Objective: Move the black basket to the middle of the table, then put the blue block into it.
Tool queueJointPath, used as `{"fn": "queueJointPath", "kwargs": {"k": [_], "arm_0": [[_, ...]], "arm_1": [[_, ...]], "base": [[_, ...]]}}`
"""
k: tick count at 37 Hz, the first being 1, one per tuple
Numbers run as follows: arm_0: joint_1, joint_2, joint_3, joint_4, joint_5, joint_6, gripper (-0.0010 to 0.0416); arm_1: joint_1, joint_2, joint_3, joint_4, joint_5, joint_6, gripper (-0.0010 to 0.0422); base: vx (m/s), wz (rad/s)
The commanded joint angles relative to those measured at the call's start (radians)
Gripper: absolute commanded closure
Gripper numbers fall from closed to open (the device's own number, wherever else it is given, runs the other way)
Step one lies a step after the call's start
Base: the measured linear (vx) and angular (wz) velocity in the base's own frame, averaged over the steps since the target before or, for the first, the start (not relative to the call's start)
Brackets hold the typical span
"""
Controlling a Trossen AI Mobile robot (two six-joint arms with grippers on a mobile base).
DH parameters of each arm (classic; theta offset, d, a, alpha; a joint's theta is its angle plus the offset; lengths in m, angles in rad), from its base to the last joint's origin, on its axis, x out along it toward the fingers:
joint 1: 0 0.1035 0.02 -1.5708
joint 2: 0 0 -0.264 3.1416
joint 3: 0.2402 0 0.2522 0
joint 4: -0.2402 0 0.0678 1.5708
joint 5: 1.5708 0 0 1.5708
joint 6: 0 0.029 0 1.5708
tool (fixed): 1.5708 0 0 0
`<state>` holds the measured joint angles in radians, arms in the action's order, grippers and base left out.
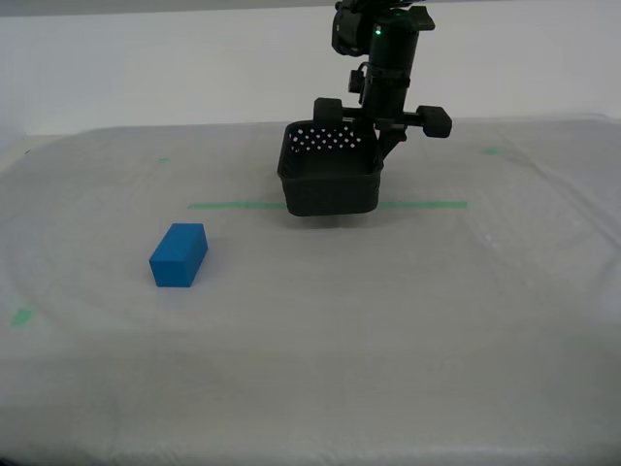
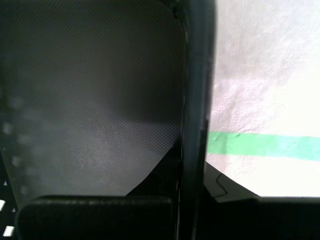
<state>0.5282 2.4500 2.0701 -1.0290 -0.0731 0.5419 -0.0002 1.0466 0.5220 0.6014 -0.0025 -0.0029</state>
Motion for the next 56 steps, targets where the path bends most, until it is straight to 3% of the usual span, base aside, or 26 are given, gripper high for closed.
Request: {"fn": "queueJointPath", "kwargs": {"k": [1, 21, 29, 43, 56], "arm_0": [[0.001, -0.002, -0.024, 0.035, 0.023, 0.002, 0.0406], [-0.002, -0.002, -0.122, 0.13, -0.011, 0.002, 0.0405], [-0.005, -0.002, -0.121, 0.135, -0.006, 0.002, 0.0378], [-0.005, -0.002, -0.121, 0.14, -0.003, 0.0, 0.0257], [-0.005, -0.003, -0.115, 0.144, -0.003, -0.037, 0.0039]], "arm_1": [[0.0, 0.0, 0.002, 0.006, 0.0, 0.003, 0.0412], [0.0, 0.0, 0.002, 0.006, 0.0, 0.003, 0.0412], [0.0, 0.0, 0.002, 0.006, 0.0, 0.003, 0.0412], [0.0, 0.0, 0.002, 0.006, 0.0, 0.003, 0.0412], [0.0, 0.0, 0.002, 0.006, 0.0, 0.003, 0.0412]], "base": [[0.0, 0.0], [0.0, 0.0], [0.0, 0.0], [0.0, 0.0], [0.0, 0.0]]}}
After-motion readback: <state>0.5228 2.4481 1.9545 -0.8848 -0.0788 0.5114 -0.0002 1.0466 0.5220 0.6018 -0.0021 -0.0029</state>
